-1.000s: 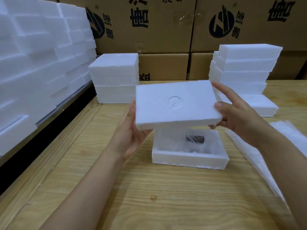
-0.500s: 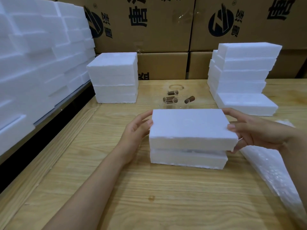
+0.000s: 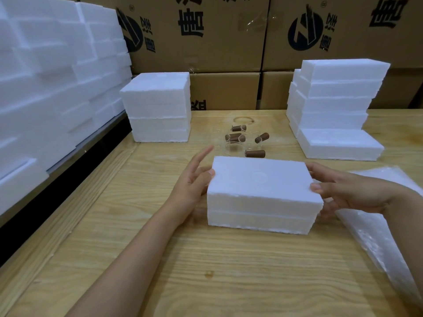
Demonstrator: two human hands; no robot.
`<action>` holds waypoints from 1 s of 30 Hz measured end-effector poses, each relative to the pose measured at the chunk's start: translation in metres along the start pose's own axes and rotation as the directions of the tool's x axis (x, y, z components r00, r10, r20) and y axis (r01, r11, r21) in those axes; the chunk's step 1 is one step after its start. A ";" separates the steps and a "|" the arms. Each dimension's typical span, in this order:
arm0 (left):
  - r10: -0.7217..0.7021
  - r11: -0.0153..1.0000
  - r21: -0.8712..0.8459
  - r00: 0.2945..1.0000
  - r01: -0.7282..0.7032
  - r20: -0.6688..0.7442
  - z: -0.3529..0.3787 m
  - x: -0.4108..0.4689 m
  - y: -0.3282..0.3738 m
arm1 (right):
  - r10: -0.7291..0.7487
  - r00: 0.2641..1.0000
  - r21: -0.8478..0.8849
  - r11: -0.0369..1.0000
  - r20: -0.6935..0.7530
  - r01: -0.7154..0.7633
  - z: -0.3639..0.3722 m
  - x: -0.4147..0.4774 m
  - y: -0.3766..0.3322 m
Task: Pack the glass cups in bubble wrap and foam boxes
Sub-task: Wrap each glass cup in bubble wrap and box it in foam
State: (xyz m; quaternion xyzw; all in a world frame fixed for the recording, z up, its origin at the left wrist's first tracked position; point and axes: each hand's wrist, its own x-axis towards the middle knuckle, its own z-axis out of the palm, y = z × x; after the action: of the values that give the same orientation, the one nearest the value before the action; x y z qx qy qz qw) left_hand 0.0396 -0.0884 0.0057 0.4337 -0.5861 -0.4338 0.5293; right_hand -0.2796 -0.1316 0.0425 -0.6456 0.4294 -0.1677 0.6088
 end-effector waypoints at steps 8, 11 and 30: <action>0.029 0.999 0.037 0.998 -0.030 0.051 0.001 -0.002 0.000 | -0.050 0.998 0.015 0.999 0.033 0.049 0.002 0.000 0.002; 0.012 1.000 -0.030 0.995 -0.009 0.099 -0.003 -0.006 -0.003 | -0.140 0.990 -0.015 0.990 0.024 0.140 0.003 0.001 0.002; -0.035 0.980 0.193 0.928 -0.040 0.371 -0.017 -0.012 -0.002 | -0.252 0.967 -0.057 0.965 0.048 0.254 0.018 0.003 0.007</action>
State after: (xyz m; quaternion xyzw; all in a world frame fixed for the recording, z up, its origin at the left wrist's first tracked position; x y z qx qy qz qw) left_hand 0.0572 -0.0785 0.0018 0.3929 -0.7166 -0.4473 0.3633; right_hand -0.2667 -0.1217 0.0309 -0.7172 0.3362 -0.2175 0.5703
